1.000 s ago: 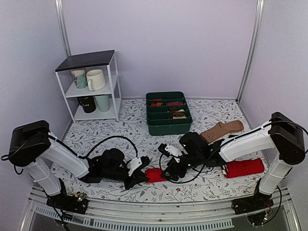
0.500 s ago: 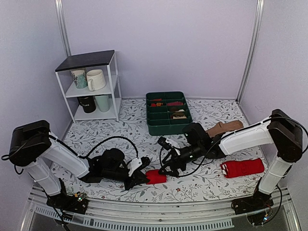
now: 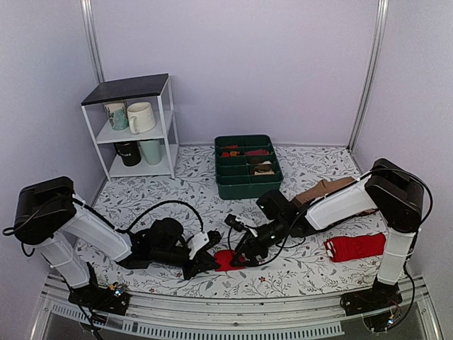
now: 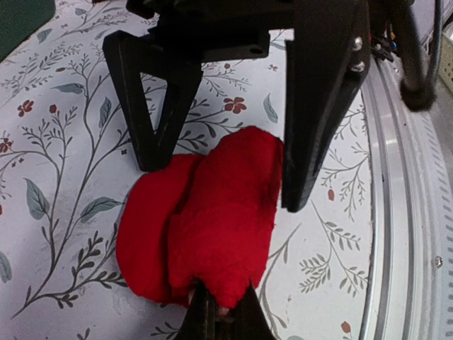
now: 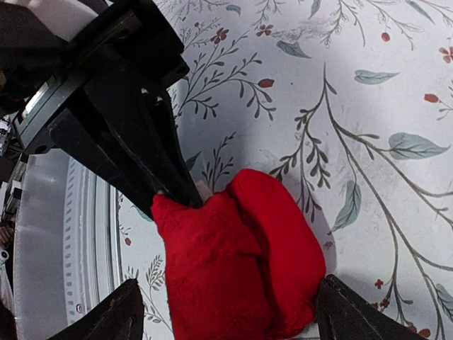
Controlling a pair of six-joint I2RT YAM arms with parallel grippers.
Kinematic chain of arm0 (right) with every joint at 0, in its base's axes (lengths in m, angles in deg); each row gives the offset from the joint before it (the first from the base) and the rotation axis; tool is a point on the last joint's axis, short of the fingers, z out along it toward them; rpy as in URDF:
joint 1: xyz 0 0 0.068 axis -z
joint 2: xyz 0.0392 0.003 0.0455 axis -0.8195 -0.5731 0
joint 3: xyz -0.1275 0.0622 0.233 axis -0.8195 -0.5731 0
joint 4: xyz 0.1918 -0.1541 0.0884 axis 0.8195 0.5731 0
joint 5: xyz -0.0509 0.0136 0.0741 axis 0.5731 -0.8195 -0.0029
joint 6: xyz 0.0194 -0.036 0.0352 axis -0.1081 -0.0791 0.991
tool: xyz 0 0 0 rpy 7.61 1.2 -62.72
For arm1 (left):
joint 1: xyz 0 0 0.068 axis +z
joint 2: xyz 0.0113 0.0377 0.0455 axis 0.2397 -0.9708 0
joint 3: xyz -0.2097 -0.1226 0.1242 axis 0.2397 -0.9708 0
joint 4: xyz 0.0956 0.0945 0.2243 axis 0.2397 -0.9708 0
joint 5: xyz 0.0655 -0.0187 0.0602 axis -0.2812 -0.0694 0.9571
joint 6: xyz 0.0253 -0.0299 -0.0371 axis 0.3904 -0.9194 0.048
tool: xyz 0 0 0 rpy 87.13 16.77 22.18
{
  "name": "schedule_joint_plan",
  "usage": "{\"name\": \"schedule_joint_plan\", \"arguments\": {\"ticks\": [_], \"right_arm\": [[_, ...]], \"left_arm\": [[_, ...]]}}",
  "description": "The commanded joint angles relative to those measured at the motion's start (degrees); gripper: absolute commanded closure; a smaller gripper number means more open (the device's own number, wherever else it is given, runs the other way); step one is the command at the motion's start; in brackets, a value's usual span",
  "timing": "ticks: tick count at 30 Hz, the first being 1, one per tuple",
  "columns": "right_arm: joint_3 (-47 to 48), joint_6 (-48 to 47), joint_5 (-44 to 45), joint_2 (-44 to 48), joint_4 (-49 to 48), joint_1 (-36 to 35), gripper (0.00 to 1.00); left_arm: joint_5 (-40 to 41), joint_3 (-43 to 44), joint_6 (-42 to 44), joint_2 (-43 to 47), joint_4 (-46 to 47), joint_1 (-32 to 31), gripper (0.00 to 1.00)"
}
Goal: Roll the socks
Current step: Roll a pair of socks at the center of the board.
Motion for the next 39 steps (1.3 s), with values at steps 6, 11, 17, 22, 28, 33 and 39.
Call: {"name": "schedule_joint_plan", "arguments": {"ticks": [6, 11, 17, 22, 28, 33, 39], "right_arm": [[1.29, 0.03, -0.45, -4.59, 1.75, -5.00, 0.18], [-1.26, 1.85, -0.74, -3.36, 1.01, -5.39, 0.27], [0.57, 2.18, -0.75, -5.80, 1.78, -5.40, 0.56], [1.01, 2.92, 0.75, -7.12, 2.84, -5.26, 0.77], [-0.02, 7.39, 1.23, -8.26, 2.63, -4.20, 0.94], [-1.87, 12.20, -0.42, -9.76, -0.04, -2.61, 0.97], [-2.50, 14.93, -1.32, -7.41, -2.56, -0.79, 0.98]], "left_arm": [[-0.92, -1.26, -0.41, -2.80, -7.91, 0.35, 1.00], [-0.98, -1.32, -0.52, -3.04, -7.57, 0.33, 1.00], [-1.26, -0.94, -0.43, -3.71, -7.78, 0.28, 1.00], [-1.14, -0.81, -0.34, -3.55, -8.25, 0.35, 1.00], [5.60, -2.22, 0.26, 2.29, -7.52, 0.34, 0.92], [13.72, -2.91, 5.35, 14.50, -7.18, 0.32, 0.69], [15.03, -3.85, 7.90, 23.79, -8.98, 0.98, 0.35]]}}
